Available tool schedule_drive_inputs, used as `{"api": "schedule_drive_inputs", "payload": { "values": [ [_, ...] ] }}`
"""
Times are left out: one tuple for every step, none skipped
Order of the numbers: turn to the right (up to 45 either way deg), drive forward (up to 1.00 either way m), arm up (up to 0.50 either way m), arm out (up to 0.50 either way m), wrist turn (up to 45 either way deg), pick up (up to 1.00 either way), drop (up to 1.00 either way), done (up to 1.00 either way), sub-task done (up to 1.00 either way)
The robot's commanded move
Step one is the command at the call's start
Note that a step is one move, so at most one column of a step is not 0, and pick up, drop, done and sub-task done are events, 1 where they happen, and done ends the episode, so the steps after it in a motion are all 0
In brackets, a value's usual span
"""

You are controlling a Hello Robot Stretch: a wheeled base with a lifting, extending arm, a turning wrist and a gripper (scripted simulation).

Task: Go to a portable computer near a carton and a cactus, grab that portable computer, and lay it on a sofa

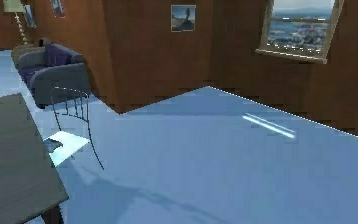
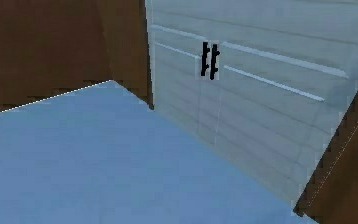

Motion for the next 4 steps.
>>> {"api": "schedule_drive_inputs", "payload": {
  "values": [
    [0.0,0.85,0.0,0.0,0.0,0.0,0.0,0.0,0.0],
    [-42.0,0.0,0.0,0.0,0.0,0.0,0.0,0.0,0.0],
    [0.0,0.45,0.0,0.0,0.0,0.0,0.0,0.0,0.0],
    [-45.0,0.0,0.0,0.0,0.0,0.0,0.0,0.0,0.0]
  ]
}}
